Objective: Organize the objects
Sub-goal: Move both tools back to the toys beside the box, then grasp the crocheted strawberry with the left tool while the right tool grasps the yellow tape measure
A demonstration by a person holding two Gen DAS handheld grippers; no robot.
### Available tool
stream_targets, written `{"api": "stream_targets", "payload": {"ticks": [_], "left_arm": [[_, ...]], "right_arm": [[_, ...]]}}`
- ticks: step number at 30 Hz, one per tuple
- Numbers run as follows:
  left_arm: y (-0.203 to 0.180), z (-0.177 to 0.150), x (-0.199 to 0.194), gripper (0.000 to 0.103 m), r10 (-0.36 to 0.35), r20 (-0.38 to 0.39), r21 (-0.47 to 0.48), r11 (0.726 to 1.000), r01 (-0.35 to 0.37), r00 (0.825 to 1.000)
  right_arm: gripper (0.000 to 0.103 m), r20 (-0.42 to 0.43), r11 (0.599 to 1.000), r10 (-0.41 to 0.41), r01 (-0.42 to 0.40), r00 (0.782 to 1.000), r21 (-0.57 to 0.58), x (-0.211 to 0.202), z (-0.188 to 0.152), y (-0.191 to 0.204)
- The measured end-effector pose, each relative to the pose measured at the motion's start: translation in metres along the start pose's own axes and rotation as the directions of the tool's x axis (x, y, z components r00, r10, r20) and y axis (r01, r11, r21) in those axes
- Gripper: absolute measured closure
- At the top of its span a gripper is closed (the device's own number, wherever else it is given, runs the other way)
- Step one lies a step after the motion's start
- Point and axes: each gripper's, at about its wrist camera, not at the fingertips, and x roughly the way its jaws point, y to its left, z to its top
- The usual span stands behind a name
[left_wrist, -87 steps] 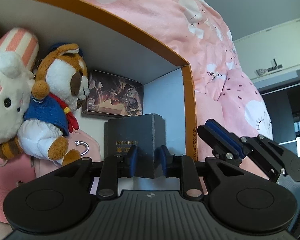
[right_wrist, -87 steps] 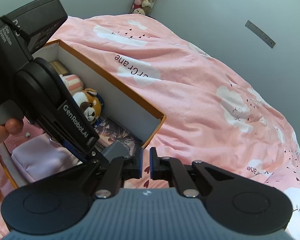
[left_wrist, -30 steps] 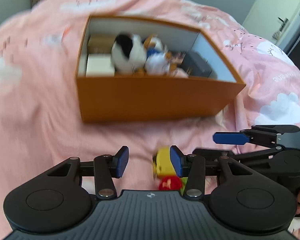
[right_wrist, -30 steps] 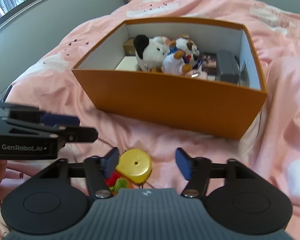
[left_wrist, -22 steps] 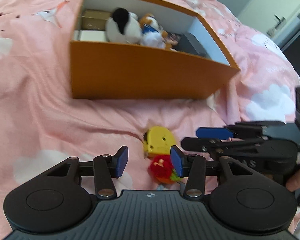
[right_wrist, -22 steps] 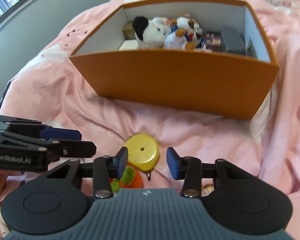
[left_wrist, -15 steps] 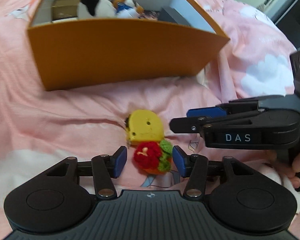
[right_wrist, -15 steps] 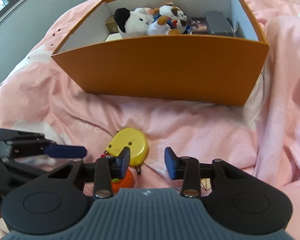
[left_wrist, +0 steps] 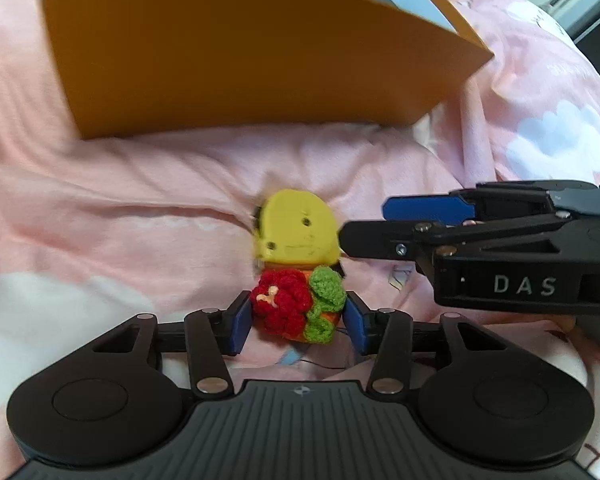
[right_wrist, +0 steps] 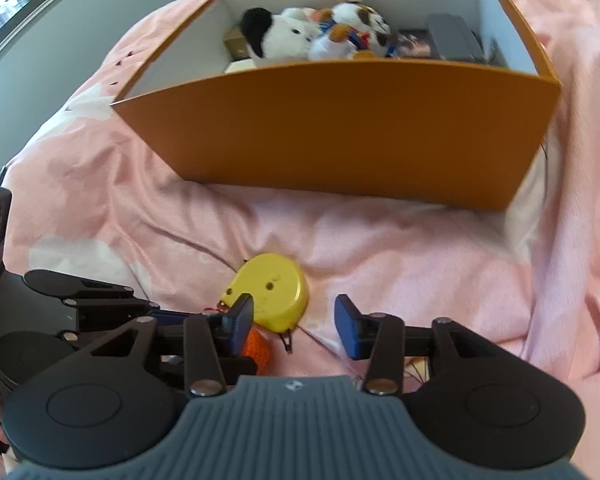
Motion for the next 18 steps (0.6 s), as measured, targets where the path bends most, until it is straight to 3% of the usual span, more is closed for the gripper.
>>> {"api": "stream_targets", "payload": {"ticks": [8,11,18], "left_arm": [[0.027,0.001,-0.048,0.049,0.136,0.147,-0.132,0.984,-0.116,0.980],[0.031,0.003,-0.047,0.049,0.193,0.161,-0.157,0.973,-0.168,0.968],[0.041,0.006,-0.038,0.049,0.194,0.148,-0.187,0.968,-0.165,0.970]], "right_arm": [[0.049,-0.014,0.999,-0.009,0.008,1.000,-0.044,0.006,0.007,0.003],[0.049,-0.037,0.995,-0.016,0.012,0.999,-0.099,0.012,0.012,0.012],[0.048,-0.119,0.987,-0.019,0.000,0.993,-0.160,0.038,0.022,0.024]]}}
